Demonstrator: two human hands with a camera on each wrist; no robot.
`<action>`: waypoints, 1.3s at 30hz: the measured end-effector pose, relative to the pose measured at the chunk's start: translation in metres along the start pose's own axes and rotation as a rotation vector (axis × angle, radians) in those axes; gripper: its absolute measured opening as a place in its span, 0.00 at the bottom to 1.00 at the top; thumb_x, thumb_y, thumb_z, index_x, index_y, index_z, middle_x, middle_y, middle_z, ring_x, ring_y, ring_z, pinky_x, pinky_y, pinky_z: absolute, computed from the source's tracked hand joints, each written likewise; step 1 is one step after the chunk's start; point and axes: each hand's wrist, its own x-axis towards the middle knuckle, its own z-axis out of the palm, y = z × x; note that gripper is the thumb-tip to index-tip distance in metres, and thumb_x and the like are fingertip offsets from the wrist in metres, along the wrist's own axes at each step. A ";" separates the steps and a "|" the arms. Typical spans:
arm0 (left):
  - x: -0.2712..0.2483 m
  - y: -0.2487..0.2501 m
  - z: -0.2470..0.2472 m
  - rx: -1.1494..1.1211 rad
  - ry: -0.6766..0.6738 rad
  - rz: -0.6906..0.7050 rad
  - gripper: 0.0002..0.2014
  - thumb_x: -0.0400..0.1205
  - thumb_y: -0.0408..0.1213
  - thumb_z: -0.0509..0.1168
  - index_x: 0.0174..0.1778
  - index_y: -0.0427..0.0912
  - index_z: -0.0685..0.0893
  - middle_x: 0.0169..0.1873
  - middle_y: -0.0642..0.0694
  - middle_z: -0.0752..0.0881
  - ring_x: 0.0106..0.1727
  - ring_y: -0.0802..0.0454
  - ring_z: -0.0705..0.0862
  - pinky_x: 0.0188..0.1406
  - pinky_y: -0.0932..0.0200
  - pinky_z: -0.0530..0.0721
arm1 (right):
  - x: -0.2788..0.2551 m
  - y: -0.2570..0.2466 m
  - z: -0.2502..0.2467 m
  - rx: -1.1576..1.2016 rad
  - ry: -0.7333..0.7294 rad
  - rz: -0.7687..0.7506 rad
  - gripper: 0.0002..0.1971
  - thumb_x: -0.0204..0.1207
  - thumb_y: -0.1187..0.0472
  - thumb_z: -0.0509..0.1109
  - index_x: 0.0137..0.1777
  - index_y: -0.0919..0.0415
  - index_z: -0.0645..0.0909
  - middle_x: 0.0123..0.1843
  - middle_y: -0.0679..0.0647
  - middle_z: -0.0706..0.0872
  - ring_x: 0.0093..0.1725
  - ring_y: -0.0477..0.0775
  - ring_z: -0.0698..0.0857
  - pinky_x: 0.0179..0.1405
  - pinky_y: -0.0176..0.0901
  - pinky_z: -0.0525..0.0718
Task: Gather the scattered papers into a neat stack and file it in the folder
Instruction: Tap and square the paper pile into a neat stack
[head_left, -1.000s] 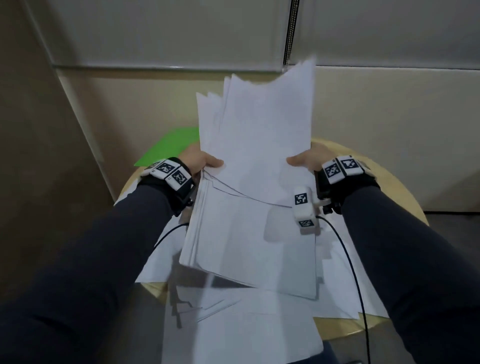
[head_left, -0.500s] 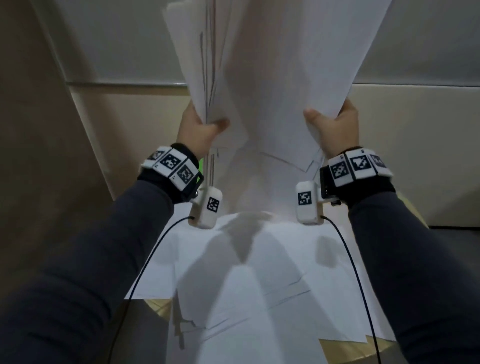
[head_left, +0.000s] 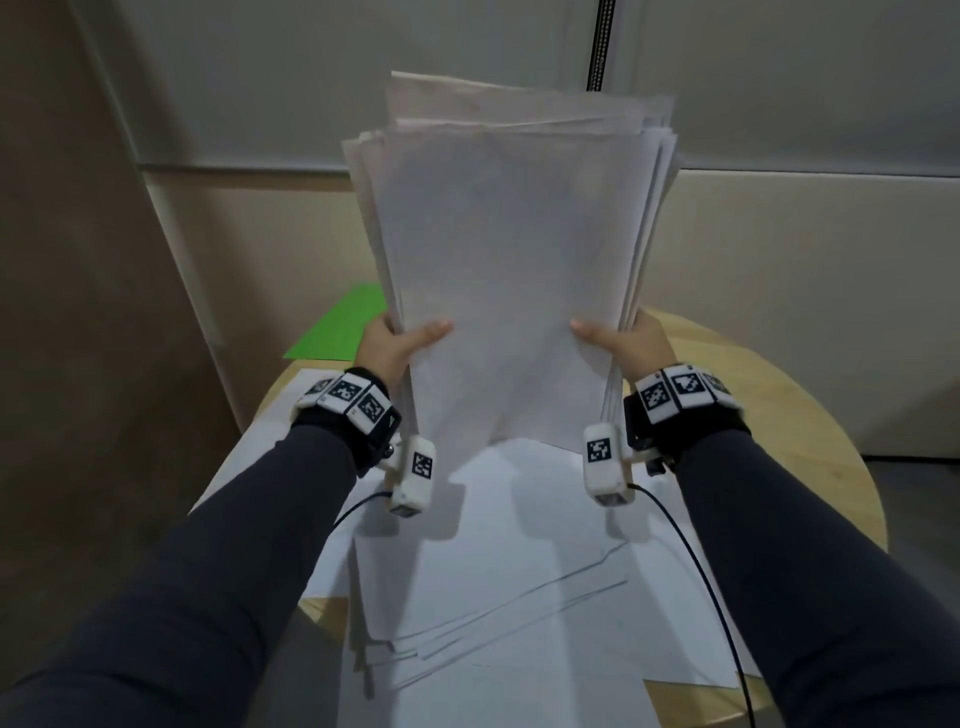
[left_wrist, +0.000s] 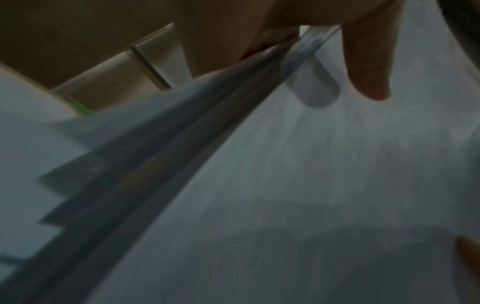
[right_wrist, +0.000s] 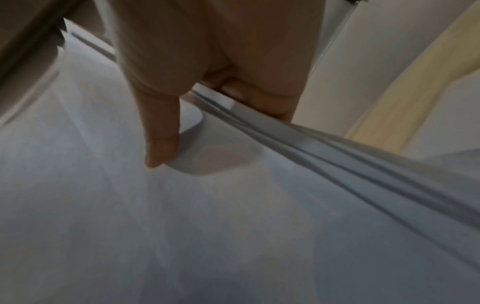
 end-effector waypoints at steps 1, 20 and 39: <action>0.000 -0.007 -0.002 0.025 -0.012 -0.023 0.19 0.56 0.37 0.80 0.42 0.43 0.87 0.33 0.53 0.92 0.38 0.54 0.90 0.48 0.57 0.87 | -0.001 0.004 0.000 -0.018 -0.022 0.032 0.20 0.68 0.63 0.79 0.60 0.68 0.83 0.46 0.58 0.88 0.35 0.44 0.85 0.23 0.21 0.80; -0.013 -0.004 -0.077 0.213 -0.041 -0.498 0.24 0.59 0.37 0.83 0.50 0.35 0.87 0.38 0.41 0.93 0.36 0.48 0.91 0.41 0.55 0.91 | 0.012 0.025 -0.039 -0.277 -0.146 0.483 0.12 0.77 0.55 0.70 0.53 0.64 0.78 0.40 0.57 0.84 0.36 0.57 0.85 0.44 0.54 0.88; 0.000 -0.100 -0.146 0.466 -0.095 -0.924 0.54 0.33 0.45 0.86 0.62 0.44 0.84 0.66 0.43 0.83 0.65 0.35 0.82 0.68 0.37 0.77 | -0.026 0.046 0.039 -0.941 -0.711 0.433 0.22 0.55 0.57 0.82 0.51 0.62 0.87 0.50 0.53 0.90 0.52 0.60 0.87 0.53 0.48 0.85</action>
